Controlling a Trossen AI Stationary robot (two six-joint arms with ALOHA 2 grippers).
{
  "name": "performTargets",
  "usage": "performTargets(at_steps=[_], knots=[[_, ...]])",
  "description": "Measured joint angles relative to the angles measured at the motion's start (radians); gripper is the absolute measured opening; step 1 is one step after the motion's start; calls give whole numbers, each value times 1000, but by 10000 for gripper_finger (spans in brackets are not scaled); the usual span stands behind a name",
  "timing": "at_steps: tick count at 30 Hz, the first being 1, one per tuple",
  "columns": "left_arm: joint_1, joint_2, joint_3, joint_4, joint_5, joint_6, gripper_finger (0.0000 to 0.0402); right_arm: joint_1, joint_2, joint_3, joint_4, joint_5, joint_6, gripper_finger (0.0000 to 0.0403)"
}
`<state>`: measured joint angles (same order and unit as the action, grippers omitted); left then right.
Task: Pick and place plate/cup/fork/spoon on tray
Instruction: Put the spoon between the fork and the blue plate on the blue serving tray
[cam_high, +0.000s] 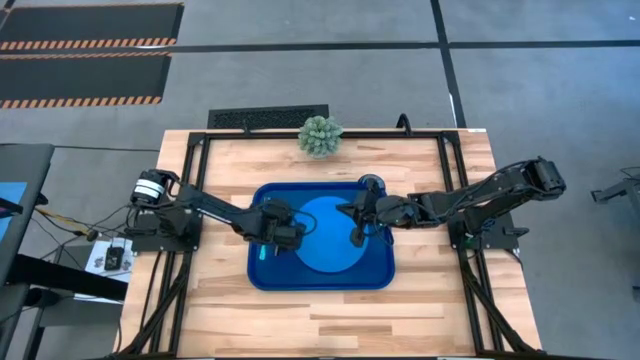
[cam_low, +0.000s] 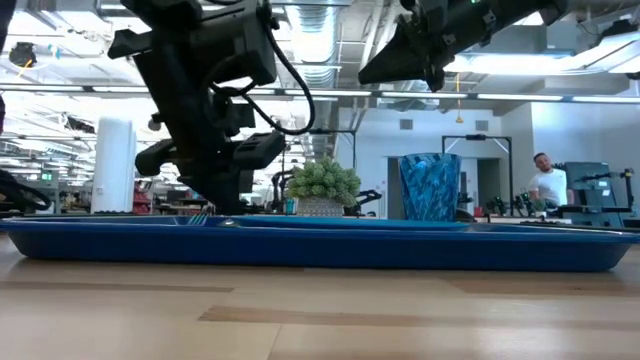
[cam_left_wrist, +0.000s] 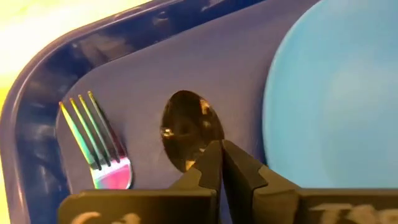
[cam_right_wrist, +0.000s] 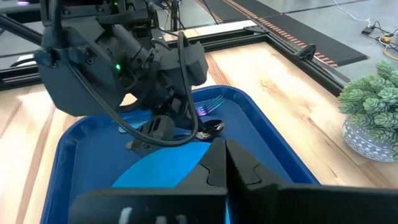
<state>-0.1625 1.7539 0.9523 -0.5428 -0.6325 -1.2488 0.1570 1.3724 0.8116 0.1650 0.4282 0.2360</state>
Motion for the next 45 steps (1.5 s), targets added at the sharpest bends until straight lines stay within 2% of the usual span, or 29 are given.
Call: performTargets(at_steps=[8, 28, 45], knots=[[2, 0, -74, 89, 10, -1, 0, 0, 0, 0, 0, 0, -2, 6], [4, 0, -74, 78, -34, -12, 0, 0, 0, 0, 0, 0, -9, 6], [14, 0, -74, 97, -19, 11, 0, 0, 0, 0, 0, -4, -8, 6]])
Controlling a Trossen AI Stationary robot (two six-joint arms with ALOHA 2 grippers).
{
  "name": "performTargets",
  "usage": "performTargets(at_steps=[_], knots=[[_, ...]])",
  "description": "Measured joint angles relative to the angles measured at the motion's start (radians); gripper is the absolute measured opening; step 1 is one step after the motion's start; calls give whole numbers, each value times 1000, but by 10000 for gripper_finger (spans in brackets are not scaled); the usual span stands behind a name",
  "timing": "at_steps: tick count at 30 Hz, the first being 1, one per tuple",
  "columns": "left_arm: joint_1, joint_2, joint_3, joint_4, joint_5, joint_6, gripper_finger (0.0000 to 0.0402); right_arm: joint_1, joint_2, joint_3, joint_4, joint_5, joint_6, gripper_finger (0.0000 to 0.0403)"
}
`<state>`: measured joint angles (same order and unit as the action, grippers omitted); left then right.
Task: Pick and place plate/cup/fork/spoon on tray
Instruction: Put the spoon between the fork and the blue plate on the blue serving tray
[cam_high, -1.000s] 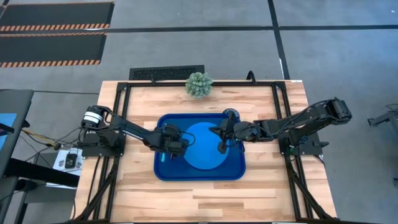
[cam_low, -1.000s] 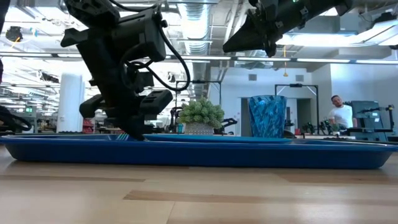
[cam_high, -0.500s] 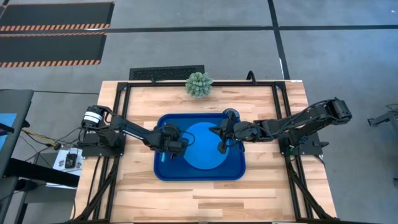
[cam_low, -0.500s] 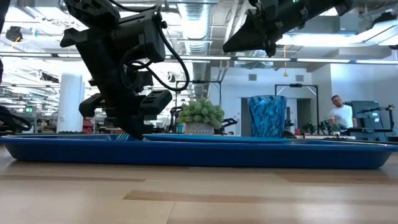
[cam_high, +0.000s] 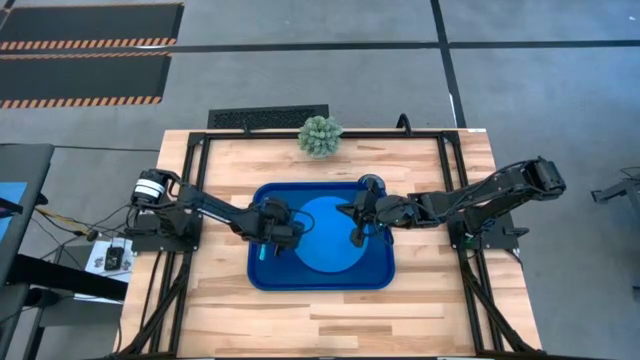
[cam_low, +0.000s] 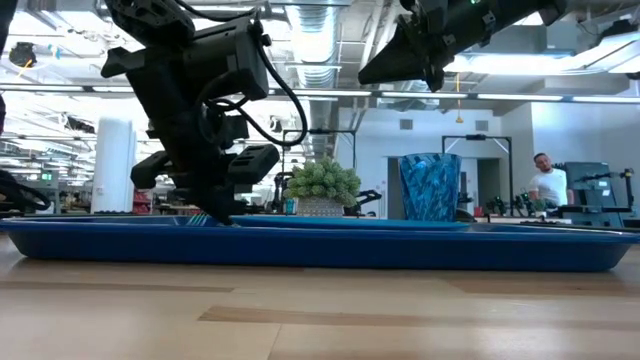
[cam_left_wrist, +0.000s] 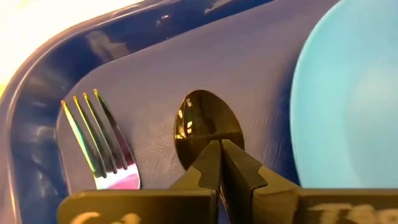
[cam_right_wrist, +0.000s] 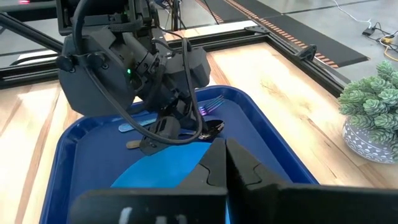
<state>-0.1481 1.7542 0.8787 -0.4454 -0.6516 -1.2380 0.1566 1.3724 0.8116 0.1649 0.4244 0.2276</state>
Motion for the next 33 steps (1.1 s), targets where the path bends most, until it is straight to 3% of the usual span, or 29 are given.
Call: performTargets(at_steps=[12, 22, 33], knots=[[-63, -1, 0, -7, 45, 66, 0, 0, 0, 0, -1, 0, -1, 6], [-37, -3, 1, -3, 128, 40, 0, 0, 0, 0, -1, -1, -1, 6], [-22, -3, 1, -8, 103, 23, 0, 0, 0, 0, -1, -4, -1, 6]])
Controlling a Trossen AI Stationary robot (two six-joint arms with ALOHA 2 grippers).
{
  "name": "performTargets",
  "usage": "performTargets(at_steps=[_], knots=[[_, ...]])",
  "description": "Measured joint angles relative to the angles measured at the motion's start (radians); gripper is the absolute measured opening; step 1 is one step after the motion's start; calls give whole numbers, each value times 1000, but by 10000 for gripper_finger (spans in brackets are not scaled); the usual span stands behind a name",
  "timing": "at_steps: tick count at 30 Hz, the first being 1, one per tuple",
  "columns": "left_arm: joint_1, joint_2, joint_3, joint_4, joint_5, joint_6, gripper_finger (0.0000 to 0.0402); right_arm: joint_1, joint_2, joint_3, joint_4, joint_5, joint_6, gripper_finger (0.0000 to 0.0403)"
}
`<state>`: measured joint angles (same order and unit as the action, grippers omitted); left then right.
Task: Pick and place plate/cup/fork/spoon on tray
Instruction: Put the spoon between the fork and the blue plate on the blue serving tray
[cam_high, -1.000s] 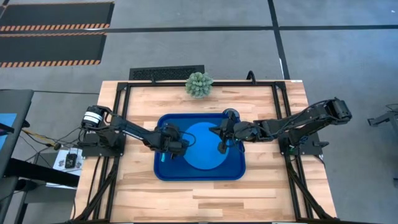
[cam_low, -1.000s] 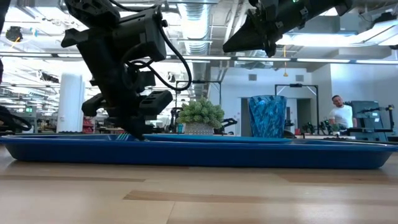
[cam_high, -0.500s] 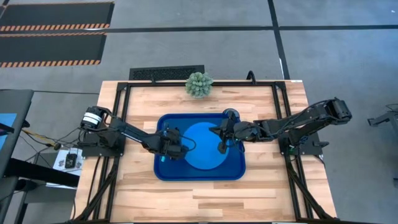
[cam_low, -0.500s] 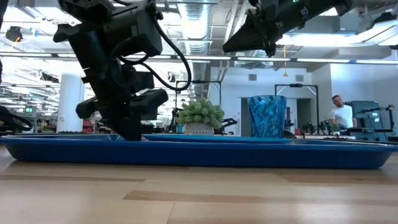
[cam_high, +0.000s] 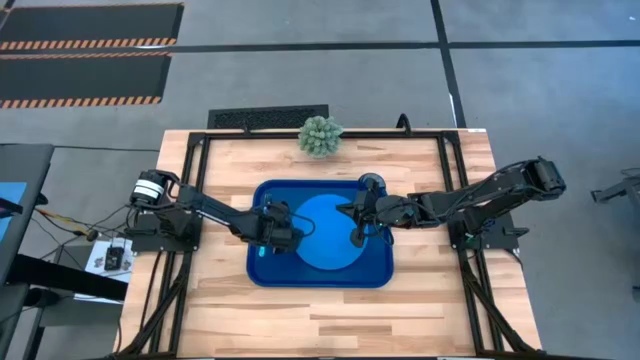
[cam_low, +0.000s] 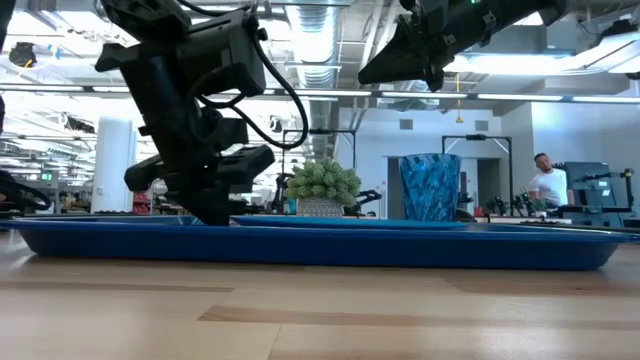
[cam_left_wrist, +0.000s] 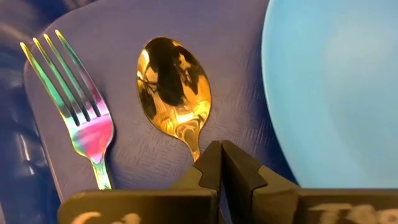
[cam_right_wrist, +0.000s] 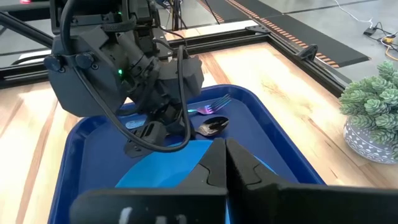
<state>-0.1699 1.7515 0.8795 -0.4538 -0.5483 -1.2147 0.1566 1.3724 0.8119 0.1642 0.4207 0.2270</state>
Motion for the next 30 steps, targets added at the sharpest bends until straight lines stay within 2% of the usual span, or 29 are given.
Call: performTargets(at_steps=[30], knots=[[18, 0, 0, -15, -39, -5, 0, 0, 0, 0, 0, -3, 0, 6]])
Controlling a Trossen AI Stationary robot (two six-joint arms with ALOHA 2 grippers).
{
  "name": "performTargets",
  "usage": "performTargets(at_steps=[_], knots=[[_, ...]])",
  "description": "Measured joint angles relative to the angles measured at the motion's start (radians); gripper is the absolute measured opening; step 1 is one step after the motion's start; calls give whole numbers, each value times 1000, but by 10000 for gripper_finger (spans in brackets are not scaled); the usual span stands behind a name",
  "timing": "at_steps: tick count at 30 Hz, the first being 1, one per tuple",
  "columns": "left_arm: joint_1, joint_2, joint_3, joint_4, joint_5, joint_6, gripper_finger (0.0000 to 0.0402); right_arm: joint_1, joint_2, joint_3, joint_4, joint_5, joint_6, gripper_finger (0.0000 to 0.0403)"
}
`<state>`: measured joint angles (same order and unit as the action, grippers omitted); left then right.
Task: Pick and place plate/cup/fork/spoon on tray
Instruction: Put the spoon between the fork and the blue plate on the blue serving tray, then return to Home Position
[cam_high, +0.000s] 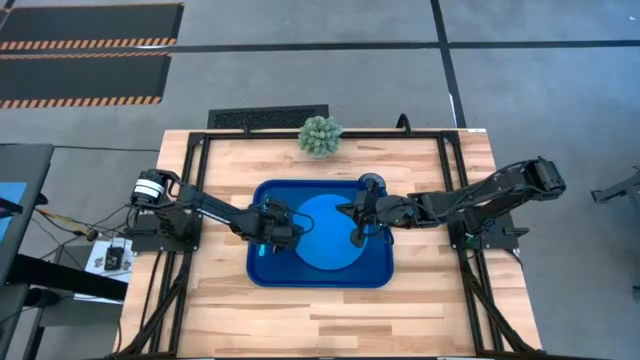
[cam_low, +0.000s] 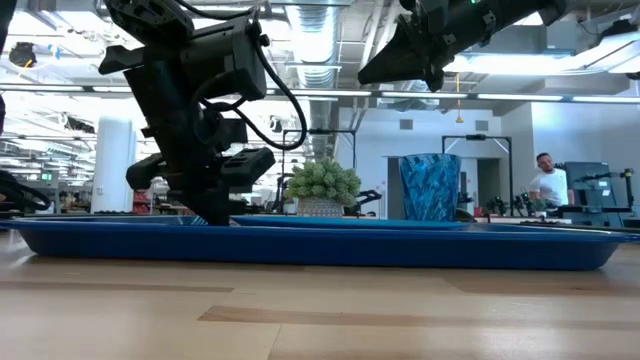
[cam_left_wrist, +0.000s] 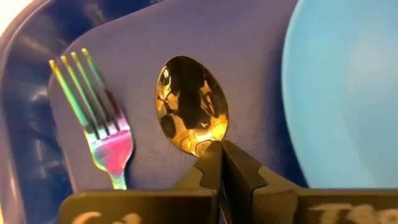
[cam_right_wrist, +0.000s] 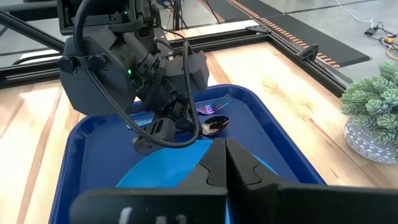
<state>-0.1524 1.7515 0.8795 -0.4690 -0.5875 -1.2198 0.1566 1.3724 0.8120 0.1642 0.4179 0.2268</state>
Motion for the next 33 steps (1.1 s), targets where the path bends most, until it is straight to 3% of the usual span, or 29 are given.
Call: performTargets(at_steps=[14, 26, 33], knots=[[2, -6, -1, -22, -19, -12, 0, 0, 0, 0, 0, 0, 0, 6], [-86, -194, -18, -21, -136, 206, 0, 61, 0, 0, -1, -12, -129, 6], [-129, -335, -247, 381, -89, 416, 0, 66, -33, -95, 79, -76, -179, 4]])
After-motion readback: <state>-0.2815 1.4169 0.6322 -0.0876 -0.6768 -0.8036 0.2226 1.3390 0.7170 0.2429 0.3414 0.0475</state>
